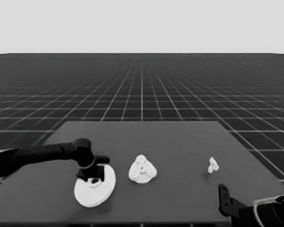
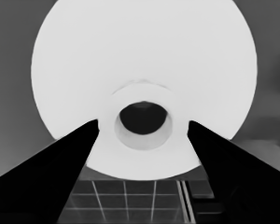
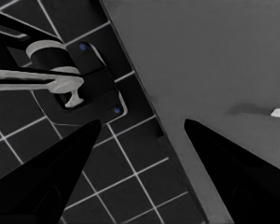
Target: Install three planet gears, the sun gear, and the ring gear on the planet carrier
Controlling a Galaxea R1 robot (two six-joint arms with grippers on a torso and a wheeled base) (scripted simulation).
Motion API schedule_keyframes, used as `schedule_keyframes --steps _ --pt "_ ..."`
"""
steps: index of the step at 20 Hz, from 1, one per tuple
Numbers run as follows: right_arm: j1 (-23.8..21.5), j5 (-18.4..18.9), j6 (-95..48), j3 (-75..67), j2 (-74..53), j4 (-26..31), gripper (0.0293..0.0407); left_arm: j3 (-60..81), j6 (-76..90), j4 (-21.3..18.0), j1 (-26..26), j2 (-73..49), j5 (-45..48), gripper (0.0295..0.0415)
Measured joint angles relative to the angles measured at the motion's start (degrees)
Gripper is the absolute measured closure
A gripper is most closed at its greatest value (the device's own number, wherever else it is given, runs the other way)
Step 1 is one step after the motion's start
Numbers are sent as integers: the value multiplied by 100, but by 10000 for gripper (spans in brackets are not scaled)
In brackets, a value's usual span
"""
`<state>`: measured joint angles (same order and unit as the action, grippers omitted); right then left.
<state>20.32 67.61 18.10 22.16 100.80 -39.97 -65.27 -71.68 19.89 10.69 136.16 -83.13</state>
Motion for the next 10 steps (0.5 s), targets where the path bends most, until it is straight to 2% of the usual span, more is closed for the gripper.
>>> schedule_keyframes --steps 2,3,10 --pt "0 0 0 0 0 0 315 -10 4 10 10 4 6 326" --pt "0 0 0 0 0 0 315 -12 5 11 12 5 8 361" --pt "0 0 0 0 0 0 315 -14 6 12 11 5 9 362"
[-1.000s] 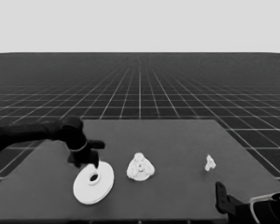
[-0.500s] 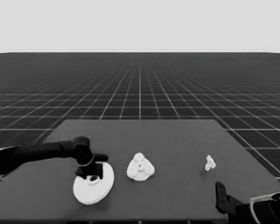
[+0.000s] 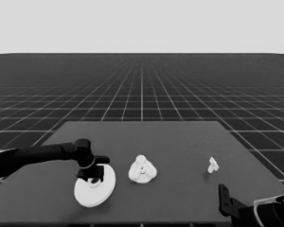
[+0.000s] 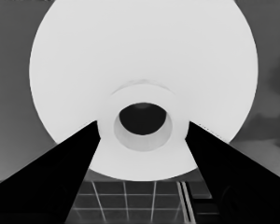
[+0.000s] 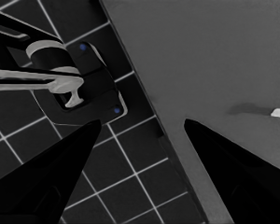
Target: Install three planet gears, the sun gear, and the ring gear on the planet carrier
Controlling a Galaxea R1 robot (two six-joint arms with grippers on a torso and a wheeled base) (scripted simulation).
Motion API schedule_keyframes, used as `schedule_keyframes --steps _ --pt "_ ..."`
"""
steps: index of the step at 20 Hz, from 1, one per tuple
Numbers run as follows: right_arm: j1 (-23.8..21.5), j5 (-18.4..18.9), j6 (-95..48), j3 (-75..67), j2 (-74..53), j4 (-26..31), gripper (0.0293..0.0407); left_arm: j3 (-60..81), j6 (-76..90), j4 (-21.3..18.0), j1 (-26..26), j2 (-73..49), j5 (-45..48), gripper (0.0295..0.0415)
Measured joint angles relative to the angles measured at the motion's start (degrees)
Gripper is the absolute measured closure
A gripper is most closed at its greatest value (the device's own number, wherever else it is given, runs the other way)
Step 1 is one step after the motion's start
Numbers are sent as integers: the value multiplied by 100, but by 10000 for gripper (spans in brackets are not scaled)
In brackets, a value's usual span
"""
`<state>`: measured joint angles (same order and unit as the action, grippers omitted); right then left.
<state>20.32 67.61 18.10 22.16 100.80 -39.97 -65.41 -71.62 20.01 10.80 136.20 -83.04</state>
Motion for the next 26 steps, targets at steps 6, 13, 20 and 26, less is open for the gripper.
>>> schedule_keyframes --steps 6,13,20,26 --pt "0 0 0 0 0 0 315 611 -280 -1098 -1177 -222 -443 362" --pt "0 0 0 0 0 0 315 -224 -1162 -1198 -1312 911 -612 362" --pt "0 0 0 0 0 0 315 -3165 -642 -1182 -1251 3914 -516 362" --pt "0 0 0 0 0 0 315 -3547 -425 -718 -757 4046 -367 362"
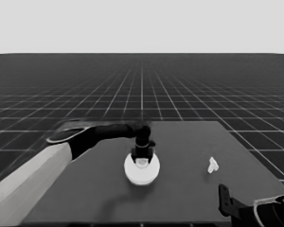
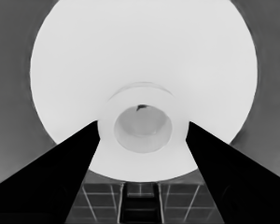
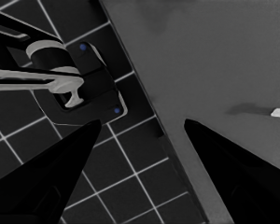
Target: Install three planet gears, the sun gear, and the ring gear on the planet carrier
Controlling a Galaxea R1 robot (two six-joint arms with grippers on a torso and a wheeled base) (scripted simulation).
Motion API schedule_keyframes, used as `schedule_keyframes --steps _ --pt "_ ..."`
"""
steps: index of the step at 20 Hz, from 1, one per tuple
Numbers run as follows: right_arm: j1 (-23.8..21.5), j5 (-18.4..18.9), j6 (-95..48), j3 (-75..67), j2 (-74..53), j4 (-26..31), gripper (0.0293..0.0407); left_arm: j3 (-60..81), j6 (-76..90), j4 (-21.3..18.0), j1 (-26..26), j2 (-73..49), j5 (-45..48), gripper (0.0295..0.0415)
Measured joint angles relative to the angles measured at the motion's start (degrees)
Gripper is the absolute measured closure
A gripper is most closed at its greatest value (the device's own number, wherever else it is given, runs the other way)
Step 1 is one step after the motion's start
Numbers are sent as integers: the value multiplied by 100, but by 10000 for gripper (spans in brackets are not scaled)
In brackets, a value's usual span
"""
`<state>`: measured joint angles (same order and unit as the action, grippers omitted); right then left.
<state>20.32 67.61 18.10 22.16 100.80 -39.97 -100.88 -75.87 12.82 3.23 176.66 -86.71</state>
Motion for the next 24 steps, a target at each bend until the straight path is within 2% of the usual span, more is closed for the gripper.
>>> schedule_keyframes --steps 24 --pt "0 0 0 0 0 0 315 -47 853 55 108 12 27 362"
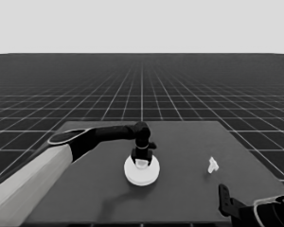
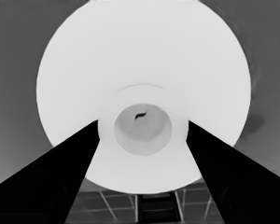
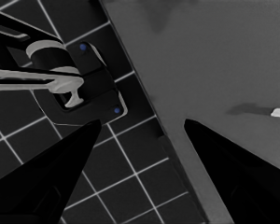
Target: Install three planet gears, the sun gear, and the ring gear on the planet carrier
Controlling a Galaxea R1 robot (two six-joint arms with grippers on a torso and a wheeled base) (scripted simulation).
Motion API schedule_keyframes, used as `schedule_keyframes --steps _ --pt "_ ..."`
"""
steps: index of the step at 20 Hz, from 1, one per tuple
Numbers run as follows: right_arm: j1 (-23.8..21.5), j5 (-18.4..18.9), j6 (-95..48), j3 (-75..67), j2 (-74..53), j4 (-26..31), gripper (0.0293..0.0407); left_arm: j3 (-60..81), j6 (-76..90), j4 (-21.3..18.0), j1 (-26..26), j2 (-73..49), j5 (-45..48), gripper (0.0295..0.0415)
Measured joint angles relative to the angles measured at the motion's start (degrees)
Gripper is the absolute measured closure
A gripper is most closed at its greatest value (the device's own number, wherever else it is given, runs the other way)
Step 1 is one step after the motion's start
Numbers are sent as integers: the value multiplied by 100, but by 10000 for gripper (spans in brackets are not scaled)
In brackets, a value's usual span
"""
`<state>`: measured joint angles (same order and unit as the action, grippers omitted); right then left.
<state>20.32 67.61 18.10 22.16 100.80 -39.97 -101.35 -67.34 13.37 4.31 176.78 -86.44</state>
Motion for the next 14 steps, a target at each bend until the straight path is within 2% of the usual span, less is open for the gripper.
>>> schedule_keyframes --steps 14 --pt "0 0 0 0 0 0 315 -3 700 3 15 -3 -3 362"
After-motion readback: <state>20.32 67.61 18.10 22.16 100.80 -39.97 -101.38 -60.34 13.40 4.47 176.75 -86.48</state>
